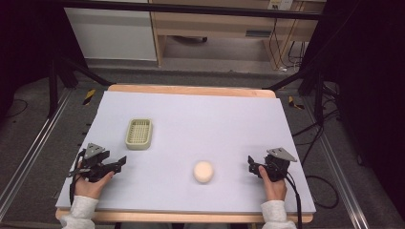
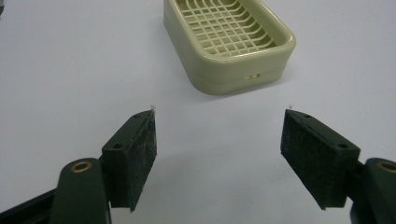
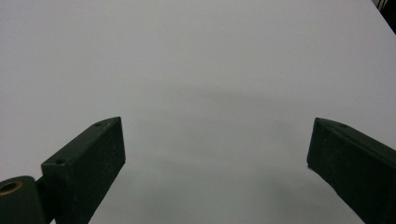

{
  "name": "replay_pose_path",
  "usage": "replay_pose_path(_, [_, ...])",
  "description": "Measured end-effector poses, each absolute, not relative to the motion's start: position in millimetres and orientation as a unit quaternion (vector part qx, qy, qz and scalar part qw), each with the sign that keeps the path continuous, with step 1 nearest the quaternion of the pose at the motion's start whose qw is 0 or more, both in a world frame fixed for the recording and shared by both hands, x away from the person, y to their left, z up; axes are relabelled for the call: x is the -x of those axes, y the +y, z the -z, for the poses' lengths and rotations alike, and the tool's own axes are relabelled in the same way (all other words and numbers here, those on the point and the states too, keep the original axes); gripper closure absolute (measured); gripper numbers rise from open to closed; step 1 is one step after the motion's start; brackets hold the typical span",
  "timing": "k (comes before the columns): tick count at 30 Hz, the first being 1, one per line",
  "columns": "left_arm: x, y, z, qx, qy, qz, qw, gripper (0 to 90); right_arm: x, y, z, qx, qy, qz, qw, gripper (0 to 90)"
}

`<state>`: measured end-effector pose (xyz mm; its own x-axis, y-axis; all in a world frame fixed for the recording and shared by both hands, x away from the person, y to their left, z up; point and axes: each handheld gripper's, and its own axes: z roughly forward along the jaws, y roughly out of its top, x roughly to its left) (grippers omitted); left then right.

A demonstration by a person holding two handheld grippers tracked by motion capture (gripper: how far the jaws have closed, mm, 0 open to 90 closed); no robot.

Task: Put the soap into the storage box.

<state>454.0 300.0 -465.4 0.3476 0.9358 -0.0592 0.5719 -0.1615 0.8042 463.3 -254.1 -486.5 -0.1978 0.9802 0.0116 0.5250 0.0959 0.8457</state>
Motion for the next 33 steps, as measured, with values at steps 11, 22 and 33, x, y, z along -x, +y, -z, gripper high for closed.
replay_pose_path(11, [-451.2,295.8,457.7,-0.725,0.509,-0.240,0.397,26.6,-464.3,-251.4,486.9,-0.552,0.684,-0.367,0.304,4.6])
replay_pose_path(22, [-449.5,295.5,448.3,-0.724,0.500,-0.240,0.411,26.3,-464.7,-251.3,487.1,-0.553,0.684,-0.366,0.304,4.6])
replay_pose_path(33, [-448.9,292.1,440.5,-0.721,0.493,-0.242,0.422,26.5,-464.9,-251.6,487.0,-0.553,0.685,-0.365,0.303,4.6])
